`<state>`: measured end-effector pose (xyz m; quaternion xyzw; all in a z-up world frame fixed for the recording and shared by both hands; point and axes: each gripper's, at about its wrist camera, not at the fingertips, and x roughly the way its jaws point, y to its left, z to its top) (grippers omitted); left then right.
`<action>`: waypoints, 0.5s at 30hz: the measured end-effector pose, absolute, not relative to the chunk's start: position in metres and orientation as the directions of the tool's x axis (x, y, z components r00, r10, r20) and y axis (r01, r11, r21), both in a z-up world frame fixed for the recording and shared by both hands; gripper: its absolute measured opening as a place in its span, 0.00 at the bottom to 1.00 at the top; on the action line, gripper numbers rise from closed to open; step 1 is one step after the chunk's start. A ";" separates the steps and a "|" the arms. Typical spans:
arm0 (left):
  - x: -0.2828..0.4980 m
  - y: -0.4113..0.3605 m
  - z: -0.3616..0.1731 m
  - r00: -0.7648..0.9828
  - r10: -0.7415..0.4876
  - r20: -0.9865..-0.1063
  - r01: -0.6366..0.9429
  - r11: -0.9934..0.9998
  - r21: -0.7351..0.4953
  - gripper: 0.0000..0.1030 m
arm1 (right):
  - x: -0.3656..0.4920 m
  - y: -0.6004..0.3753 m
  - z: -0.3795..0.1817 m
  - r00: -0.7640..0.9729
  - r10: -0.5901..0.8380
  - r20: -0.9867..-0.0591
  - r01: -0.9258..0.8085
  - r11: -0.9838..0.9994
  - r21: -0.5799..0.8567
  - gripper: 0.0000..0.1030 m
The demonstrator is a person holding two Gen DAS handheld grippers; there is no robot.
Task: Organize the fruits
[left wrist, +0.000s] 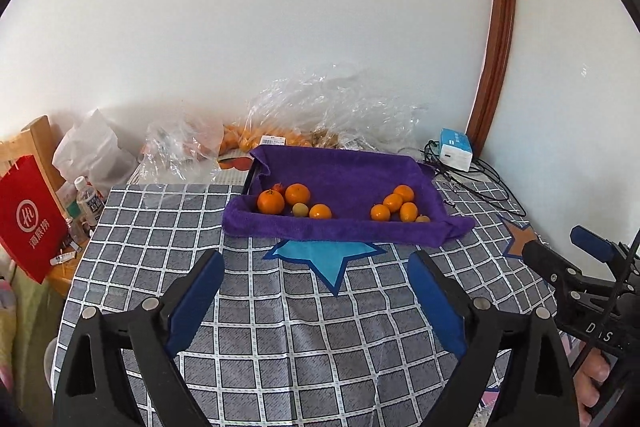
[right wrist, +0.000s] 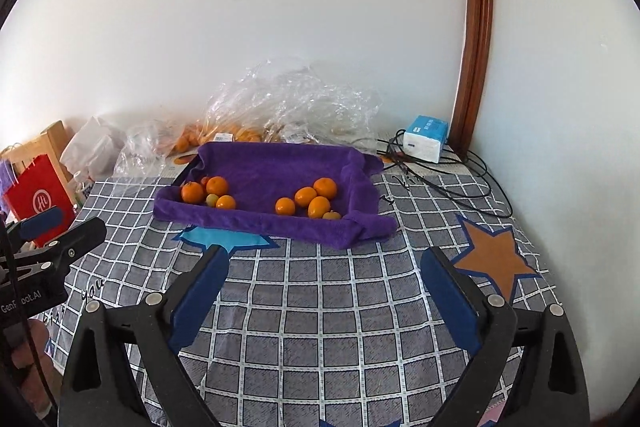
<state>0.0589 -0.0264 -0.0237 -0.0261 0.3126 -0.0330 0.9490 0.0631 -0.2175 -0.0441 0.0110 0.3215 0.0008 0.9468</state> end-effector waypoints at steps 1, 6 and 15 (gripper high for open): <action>0.056 -0.026 -0.022 0.806 -0.077 -0.587 0.044 0.997 -0.070 0.92 | 0.061 -0.217 -0.043 0.793 0.014 -0.608 0.003 1.000 0.028 0.93; 0.044 -0.019 -0.016 0.816 -0.044 -0.576 0.011 0.998 -0.061 0.94 | 0.047 -0.215 -0.036 0.809 0.036 -0.587 -0.011 0.999 0.047 0.93; 0.039 -0.008 -0.014 0.819 -0.037 -0.572 -0.012 0.997 -0.081 0.94 | 0.038 -0.215 -0.036 0.804 0.007 -0.594 0.016 0.999 0.033 0.93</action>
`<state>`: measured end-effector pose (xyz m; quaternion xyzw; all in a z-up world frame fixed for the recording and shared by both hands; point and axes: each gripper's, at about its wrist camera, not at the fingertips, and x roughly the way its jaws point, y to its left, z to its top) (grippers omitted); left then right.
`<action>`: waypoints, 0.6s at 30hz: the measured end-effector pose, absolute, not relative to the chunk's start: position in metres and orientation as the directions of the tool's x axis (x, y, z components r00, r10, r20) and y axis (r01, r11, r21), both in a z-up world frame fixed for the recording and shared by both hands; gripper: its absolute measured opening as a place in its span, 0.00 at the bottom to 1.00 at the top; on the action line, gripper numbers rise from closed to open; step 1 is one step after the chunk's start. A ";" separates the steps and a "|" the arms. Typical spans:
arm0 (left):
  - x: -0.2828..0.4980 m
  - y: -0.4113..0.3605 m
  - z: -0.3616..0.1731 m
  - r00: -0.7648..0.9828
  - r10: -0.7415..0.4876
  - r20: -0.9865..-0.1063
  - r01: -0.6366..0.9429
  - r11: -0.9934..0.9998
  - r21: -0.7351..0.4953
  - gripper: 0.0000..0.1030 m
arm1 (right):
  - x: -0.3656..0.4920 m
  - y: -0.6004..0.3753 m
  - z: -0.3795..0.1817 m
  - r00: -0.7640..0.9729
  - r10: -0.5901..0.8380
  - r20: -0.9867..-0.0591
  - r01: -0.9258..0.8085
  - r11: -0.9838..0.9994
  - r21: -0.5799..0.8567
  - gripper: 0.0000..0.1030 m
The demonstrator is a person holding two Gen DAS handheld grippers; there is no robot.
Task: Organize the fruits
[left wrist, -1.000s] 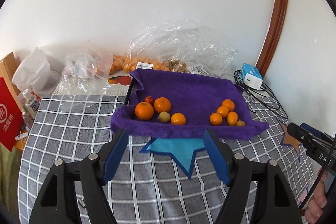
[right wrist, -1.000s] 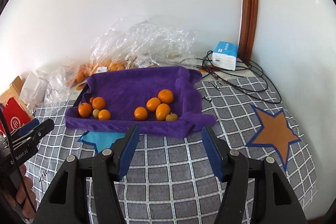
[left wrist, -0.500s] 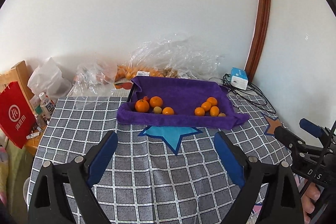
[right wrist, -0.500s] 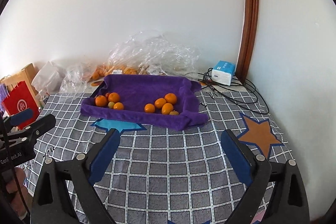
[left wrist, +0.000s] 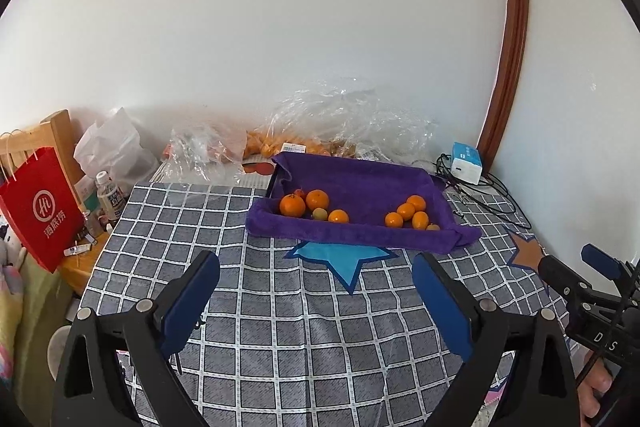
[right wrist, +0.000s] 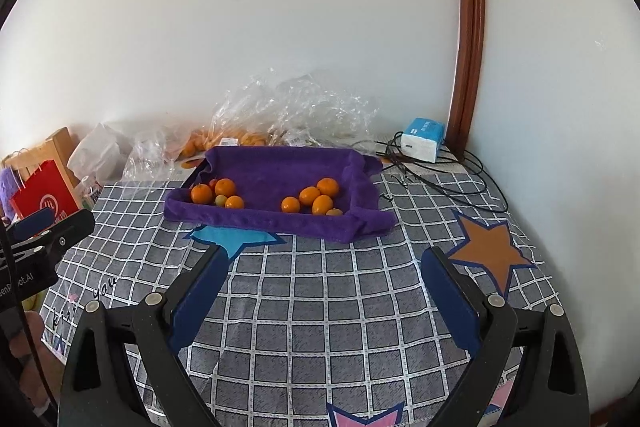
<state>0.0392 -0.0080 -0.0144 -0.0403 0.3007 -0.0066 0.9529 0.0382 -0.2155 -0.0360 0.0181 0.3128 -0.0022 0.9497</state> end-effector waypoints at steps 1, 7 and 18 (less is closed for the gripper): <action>0.040 -0.008 -0.014 0.819 -0.035 -0.573 -0.012 0.997 -0.078 0.95 | 0.037 -0.216 -0.036 0.804 0.001 -0.594 0.021 0.999 0.031 0.93; 0.037 -0.008 -0.014 0.822 -0.021 -0.569 -0.016 0.998 -0.061 0.95 | 0.031 -0.221 -0.034 0.812 0.002 -0.584 0.038 0.998 0.056 0.93; 0.037 -0.011 -0.014 0.824 -0.009 -0.566 -0.020 0.999 -0.045 0.95 | 0.028 -0.219 -0.034 0.812 -0.012 -0.584 0.046 0.998 0.043 0.93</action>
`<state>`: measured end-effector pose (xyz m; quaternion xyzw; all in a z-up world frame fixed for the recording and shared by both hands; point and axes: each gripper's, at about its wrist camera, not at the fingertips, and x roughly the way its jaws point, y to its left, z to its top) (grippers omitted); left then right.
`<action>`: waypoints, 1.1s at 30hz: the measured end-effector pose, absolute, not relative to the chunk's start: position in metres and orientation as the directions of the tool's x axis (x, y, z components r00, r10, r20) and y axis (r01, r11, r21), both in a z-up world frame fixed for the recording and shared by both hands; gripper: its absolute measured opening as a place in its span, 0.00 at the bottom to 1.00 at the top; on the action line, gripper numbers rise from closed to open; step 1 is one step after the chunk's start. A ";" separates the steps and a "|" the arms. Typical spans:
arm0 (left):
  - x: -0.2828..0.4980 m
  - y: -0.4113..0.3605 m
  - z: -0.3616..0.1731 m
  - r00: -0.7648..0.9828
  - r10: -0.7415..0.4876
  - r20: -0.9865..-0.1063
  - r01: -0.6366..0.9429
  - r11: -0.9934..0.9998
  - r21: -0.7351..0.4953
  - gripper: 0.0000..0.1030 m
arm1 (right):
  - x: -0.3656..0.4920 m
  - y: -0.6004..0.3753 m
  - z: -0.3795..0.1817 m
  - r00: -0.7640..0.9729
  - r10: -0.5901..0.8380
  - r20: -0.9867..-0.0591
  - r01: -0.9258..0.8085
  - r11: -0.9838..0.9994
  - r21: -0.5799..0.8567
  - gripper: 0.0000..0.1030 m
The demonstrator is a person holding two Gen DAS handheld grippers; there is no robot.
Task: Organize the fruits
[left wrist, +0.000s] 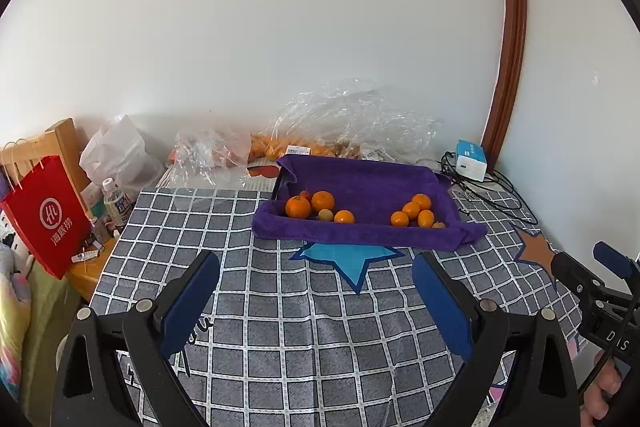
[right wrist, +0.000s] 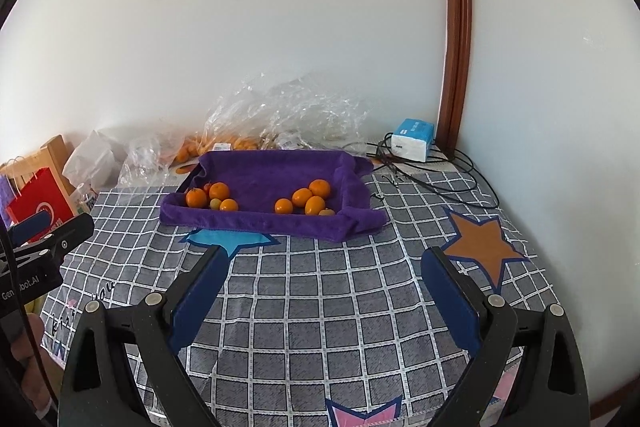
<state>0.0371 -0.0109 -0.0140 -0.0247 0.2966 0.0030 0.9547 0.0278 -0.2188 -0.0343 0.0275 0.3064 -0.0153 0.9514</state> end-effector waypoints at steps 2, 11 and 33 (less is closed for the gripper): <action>0.037 -0.011 -0.014 0.823 -0.015 -0.568 -0.017 0.999 -0.050 0.95 | 0.028 -0.218 -0.035 0.812 -0.012 -0.583 0.044 0.998 0.041 0.93; 0.035 -0.013 -0.014 0.825 -0.016 -0.565 -0.011 0.999 -0.045 0.95 | 0.026 -0.219 -0.035 0.812 -0.011 -0.583 0.048 0.998 0.047 0.93; 0.033 -0.015 -0.014 0.824 -0.022 -0.566 -0.007 0.999 -0.050 0.95 | 0.026 -0.220 -0.037 0.810 -0.014 -0.587 0.058 0.997 0.056 0.93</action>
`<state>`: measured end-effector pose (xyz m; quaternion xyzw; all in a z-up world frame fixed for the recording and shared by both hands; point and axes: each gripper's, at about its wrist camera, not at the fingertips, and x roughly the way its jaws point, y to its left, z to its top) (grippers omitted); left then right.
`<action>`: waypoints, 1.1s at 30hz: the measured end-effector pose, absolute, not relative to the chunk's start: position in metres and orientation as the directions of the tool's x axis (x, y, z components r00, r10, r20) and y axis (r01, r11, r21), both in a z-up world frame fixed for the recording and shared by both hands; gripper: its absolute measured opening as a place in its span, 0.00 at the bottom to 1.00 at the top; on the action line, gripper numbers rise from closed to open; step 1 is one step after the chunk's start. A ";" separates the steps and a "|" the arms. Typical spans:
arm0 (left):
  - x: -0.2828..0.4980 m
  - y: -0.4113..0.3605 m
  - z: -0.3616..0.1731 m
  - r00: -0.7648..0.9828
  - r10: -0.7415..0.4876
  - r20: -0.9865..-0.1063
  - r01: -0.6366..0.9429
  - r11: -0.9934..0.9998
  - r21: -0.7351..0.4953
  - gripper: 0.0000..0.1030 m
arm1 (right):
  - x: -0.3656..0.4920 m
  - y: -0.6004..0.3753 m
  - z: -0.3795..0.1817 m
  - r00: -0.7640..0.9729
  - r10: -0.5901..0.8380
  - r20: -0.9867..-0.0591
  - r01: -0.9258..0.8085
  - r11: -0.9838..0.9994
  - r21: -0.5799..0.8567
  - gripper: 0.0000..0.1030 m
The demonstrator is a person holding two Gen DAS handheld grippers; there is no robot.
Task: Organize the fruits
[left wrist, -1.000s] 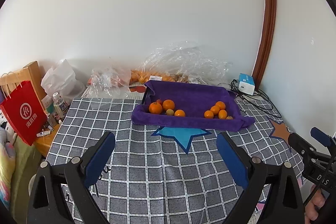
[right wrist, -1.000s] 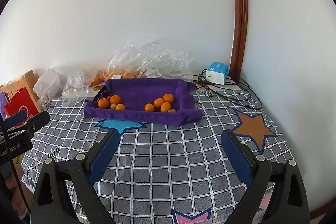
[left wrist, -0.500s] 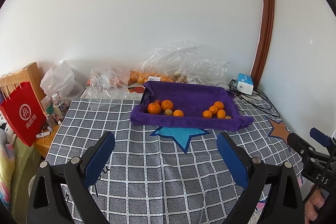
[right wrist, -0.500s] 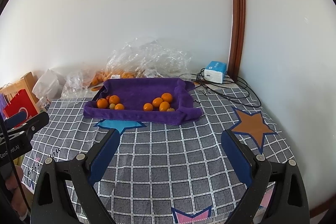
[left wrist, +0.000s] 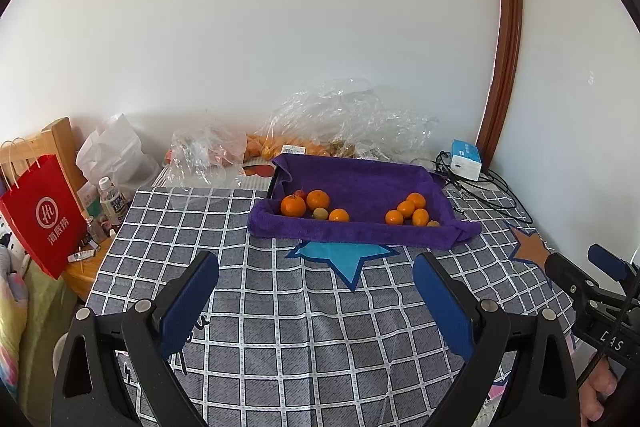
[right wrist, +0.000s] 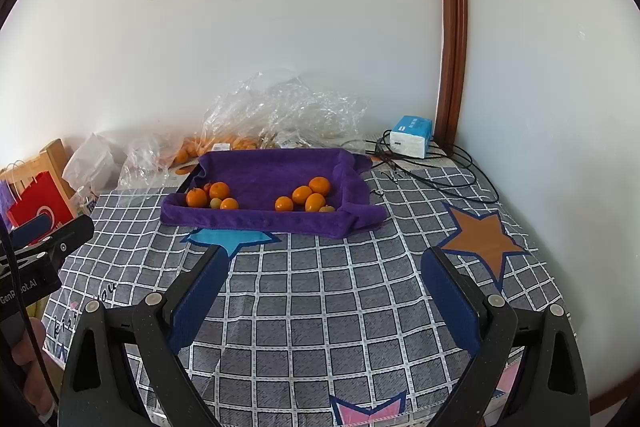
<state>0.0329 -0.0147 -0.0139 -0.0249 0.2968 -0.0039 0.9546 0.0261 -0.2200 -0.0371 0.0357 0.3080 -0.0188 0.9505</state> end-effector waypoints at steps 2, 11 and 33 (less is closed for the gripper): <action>0.033 -0.014 -0.014 0.825 -0.021 -0.565 -0.008 0.999 -0.050 0.96 | 0.026 -0.220 -0.037 0.810 -0.010 -0.587 0.055 0.997 0.059 0.93; 0.033 -0.013 -0.013 0.826 -0.023 -0.564 -0.006 0.999 -0.049 0.96 | 0.026 -0.217 -0.037 0.810 -0.007 -0.586 0.048 0.997 0.055 0.93; 0.033 -0.015 -0.008 0.831 -0.024 -0.555 -0.008 0.998 -0.055 0.96 | 0.021 -0.217 -0.033 0.818 -0.009 -0.575 0.048 0.997 0.052 0.93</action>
